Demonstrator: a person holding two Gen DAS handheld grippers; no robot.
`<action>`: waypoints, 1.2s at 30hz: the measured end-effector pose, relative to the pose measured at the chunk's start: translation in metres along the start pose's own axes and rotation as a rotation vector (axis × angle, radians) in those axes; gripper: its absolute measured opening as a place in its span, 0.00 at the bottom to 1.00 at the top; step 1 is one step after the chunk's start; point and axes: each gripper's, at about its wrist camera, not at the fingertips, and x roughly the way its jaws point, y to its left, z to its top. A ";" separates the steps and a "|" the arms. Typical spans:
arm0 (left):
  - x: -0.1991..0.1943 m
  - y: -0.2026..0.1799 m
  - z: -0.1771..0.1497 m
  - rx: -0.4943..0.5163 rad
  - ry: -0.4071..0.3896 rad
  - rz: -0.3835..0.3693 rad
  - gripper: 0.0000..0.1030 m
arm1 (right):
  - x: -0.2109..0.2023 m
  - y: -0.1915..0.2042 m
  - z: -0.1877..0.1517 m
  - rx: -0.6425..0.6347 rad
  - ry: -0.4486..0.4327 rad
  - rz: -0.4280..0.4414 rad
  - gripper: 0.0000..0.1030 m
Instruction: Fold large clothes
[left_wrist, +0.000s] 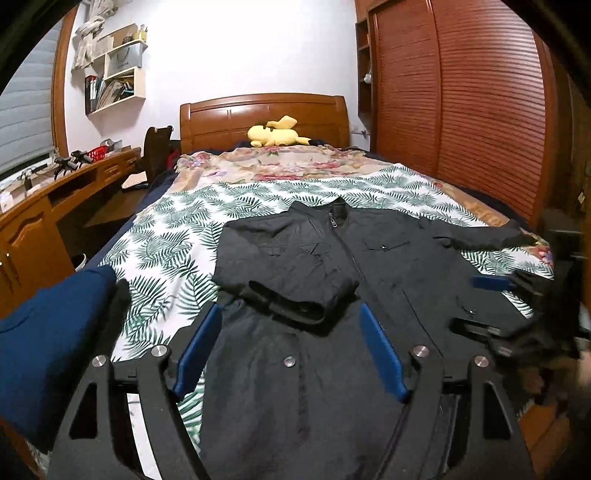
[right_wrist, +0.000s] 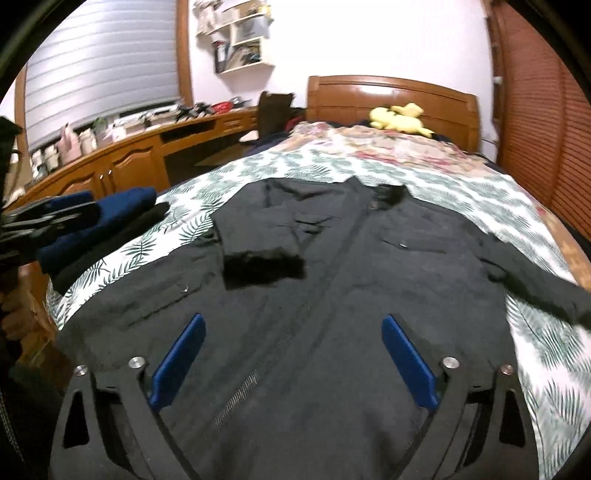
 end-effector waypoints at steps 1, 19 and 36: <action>-0.004 0.003 -0.002 -0.003 -0.002 -0.005 0.75 | 0.011 0.002 0.005 -0.014 0.013 0.008 0.84; -0.037 0.038 -0.002 -0.062 -0.064 0.009 0.75 | 0.176 0.036 0.064 -0.163 0.283 0.087 0.76; -0.034 0.024 -0.009 -0.042 -0.034 0.014 0.75 | 0.052 -0.035 0.040 0.038 0.026 0.120 0.13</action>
